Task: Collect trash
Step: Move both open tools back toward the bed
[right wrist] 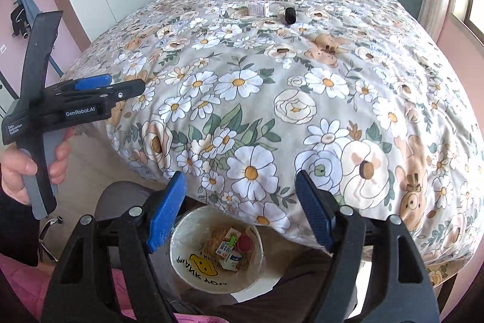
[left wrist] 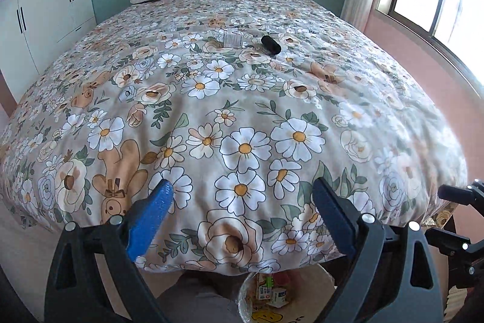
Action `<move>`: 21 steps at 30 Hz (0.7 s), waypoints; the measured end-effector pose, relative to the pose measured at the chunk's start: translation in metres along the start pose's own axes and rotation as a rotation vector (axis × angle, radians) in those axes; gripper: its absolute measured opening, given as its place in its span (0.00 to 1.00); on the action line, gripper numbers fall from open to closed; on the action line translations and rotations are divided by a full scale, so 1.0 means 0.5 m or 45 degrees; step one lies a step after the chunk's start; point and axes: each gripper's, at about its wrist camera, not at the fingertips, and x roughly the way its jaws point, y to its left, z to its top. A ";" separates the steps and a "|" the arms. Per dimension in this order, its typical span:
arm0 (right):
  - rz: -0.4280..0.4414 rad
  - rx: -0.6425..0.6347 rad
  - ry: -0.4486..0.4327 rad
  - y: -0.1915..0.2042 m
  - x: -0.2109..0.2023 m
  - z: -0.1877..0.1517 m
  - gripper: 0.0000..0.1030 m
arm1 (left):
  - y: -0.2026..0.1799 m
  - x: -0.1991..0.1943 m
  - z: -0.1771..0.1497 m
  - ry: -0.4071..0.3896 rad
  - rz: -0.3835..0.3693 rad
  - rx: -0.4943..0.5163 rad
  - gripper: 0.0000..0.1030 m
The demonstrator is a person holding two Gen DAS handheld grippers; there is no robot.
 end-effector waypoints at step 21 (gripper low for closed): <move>-0.037 -0.010 -0.152 -0.118 0.157 0.353 0.72 | -0.006 0.239 0.323 -0.004 -0.009 -0.094 0.92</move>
